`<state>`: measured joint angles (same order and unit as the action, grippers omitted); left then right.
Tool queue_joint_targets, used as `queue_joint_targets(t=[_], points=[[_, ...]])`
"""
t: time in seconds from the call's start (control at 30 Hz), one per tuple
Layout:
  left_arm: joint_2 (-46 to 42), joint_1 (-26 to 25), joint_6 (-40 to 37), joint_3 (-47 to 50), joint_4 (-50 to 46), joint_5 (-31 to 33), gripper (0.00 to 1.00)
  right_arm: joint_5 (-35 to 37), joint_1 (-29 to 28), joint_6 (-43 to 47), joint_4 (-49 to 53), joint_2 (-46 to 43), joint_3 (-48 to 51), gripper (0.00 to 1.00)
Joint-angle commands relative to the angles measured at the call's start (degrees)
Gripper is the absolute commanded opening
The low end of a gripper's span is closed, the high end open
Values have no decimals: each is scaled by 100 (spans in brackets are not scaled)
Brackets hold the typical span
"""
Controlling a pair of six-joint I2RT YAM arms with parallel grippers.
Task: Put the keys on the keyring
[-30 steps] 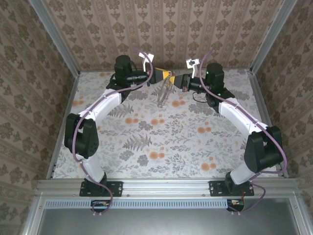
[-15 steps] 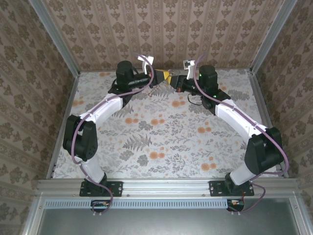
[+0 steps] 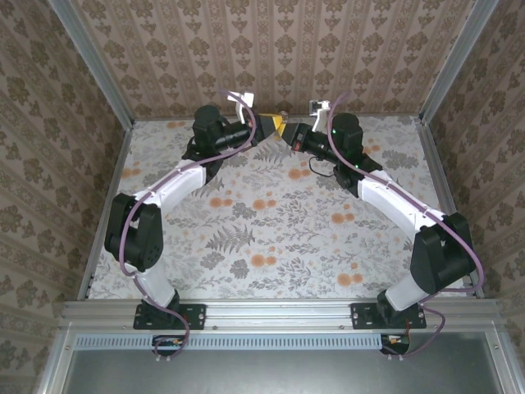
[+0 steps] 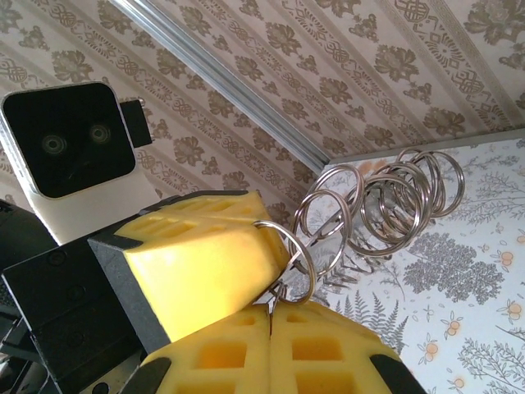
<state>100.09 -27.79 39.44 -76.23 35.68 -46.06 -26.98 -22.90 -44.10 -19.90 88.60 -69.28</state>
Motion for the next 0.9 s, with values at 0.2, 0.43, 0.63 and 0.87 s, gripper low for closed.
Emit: queue_joint_targets(t=[0.2, 0.43, 0.63, 0.87], points=[[-97, -108, 508, 126, 703, -51, 0, -600, 298, 190, 21, -1067, 480, 32], [39, -86, 971, 126, 1177, -122, 0, -205, 723, 112, -81, -1613, 767, 33], [128, -86, 1331, 117, 1558, -52, 0, -364, 778, -65, -682, -1237, 642, 29], [231, -86, 1678, 108, 1914, 7, 0, -638, 772, -601, -1792, -528, 555, 31]])
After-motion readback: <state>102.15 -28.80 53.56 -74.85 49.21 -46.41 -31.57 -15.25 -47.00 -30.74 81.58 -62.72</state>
